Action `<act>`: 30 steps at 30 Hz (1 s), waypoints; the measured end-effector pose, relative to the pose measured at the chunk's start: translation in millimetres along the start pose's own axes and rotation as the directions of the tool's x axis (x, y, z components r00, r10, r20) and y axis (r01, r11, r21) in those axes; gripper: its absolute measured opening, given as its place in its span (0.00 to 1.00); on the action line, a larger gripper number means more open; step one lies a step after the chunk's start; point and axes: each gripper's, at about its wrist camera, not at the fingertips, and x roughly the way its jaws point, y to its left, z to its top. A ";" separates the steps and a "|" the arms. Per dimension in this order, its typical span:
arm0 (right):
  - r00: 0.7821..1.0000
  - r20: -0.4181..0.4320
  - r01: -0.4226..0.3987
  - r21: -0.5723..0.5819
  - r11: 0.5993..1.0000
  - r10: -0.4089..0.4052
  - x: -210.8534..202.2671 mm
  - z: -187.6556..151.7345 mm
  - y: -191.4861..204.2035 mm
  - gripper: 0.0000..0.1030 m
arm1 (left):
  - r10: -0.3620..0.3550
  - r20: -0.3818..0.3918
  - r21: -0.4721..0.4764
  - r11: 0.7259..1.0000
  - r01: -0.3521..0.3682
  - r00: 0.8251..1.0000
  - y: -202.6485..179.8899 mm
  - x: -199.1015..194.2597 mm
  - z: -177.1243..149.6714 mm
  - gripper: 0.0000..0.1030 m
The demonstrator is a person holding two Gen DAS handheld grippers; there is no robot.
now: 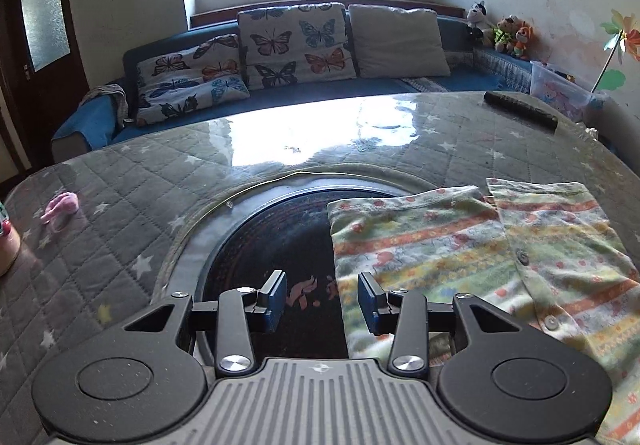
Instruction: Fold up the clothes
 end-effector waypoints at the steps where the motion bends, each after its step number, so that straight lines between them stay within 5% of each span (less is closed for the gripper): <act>1: 1.000 -0.008 -0.017 -0.012 1.000 0.016 7.0 4.1 5.1 0.26 | -0.006 -0.005 -0.003 1.000 0.006 1.000 0.3 6.4 3.4 0.41; 14: 0.996 -0.068 -0.068 -0.114 0.991 0.060 59.7 31.8 37.6 0.27 | -0.070 -0.060 -0.010 0.998 0.069 0.996 0.6 69.1 19.7 0.39; 20: 0.996 -0.066 -0.072 -0.125 0.990 0.064 70.6 40.9 42.3 0.25 | -0.094 -0.041 0.014 0.995 0.095 0.995 -2.9 71.6 18.7 0.09; 23: 0.996 -0.066 -0.075 -0.131 0.989 0.067 76.3 45.9 45.9 0.10 | -0.081 -0.027 0.026 0.996 0.082 0.996 -4.1 70.1 19.4 0.04; 30: 0.996 -0.037 -0.090 -0.185 0.979 0.084 98.4 65.5 73.5 0.07 | -0.030 0.014 0.016 0.999 0.030 0.999 15.6 65.8 29.2 0.04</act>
